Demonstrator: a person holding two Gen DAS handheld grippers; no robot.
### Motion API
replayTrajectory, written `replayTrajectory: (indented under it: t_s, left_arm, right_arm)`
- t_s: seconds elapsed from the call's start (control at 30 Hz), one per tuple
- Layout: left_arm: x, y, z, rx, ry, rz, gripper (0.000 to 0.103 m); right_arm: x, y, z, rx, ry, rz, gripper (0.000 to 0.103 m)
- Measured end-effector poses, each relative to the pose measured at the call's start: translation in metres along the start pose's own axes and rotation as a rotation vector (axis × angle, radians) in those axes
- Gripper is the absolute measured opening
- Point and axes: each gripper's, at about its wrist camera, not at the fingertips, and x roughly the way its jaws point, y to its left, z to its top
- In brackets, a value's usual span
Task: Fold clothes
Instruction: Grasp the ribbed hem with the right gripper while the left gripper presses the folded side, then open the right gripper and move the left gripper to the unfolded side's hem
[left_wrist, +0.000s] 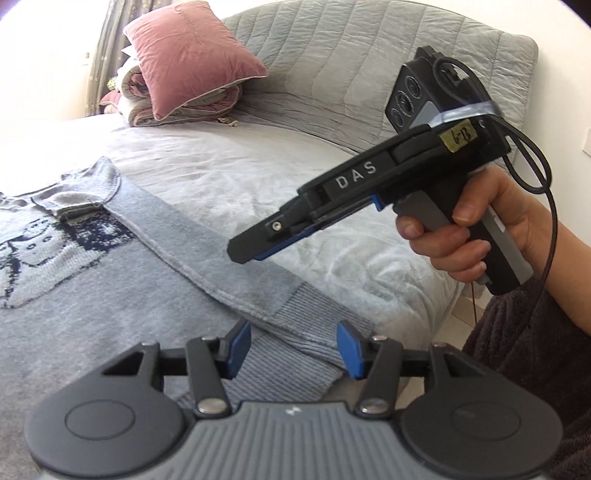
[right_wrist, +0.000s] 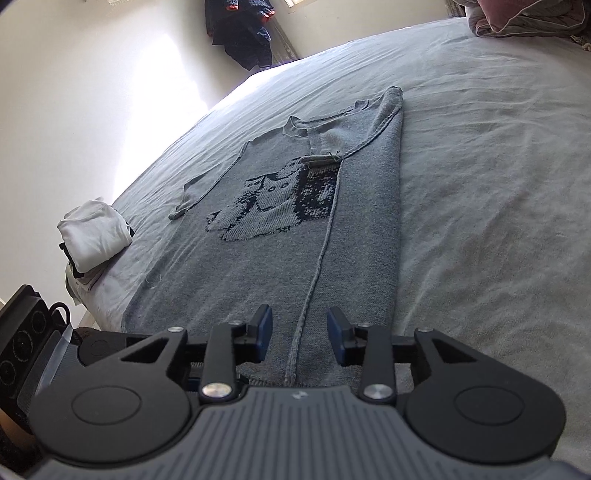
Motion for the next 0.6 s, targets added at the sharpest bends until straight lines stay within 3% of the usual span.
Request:
replayTrajectory:
  t_s: [0.6]
  left_arm:
    - [-0.05,0.138,0.024,-0.29,-0.086,0.405,0.064]
  right_arm:
    - [0.048,0.023,0.036,0.018,0.01,-0.104,0.067]
